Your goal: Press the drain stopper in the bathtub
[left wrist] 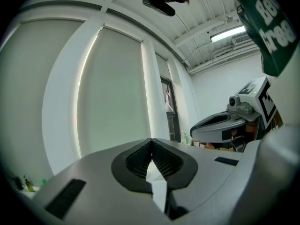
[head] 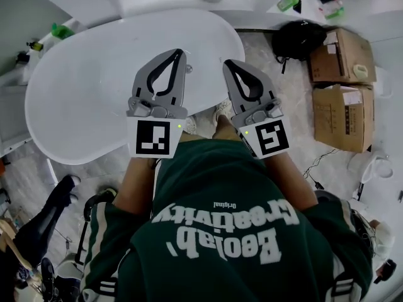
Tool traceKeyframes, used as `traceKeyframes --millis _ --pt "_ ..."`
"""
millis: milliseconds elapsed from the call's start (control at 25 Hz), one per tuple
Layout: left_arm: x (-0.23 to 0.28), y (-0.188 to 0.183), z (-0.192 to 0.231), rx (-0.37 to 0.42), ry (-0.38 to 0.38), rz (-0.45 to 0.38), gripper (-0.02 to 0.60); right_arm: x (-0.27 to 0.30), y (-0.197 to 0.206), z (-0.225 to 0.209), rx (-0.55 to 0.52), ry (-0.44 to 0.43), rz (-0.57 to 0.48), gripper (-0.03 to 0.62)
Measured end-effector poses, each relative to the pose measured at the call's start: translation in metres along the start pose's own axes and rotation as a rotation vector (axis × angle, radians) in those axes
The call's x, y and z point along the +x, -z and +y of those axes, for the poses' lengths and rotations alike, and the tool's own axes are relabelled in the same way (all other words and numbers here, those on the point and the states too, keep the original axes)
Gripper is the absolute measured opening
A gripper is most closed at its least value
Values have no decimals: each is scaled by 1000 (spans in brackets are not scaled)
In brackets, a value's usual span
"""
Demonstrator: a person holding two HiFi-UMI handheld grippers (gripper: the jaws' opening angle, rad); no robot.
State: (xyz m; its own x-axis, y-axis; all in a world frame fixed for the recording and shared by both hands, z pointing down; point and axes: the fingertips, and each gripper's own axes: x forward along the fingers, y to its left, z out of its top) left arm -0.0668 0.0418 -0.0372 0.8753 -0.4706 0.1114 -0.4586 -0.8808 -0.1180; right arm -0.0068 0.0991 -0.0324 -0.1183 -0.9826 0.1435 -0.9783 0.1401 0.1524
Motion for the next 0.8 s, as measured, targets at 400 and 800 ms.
traceKeyframes --millis 400,800 --pt "25 15 12 -15 -90 41 8 30 18 -21 33 -108 -4 9" --pt "101 32 24 -97 -283 124 8 102 49 -89 82 -341 -5 9"
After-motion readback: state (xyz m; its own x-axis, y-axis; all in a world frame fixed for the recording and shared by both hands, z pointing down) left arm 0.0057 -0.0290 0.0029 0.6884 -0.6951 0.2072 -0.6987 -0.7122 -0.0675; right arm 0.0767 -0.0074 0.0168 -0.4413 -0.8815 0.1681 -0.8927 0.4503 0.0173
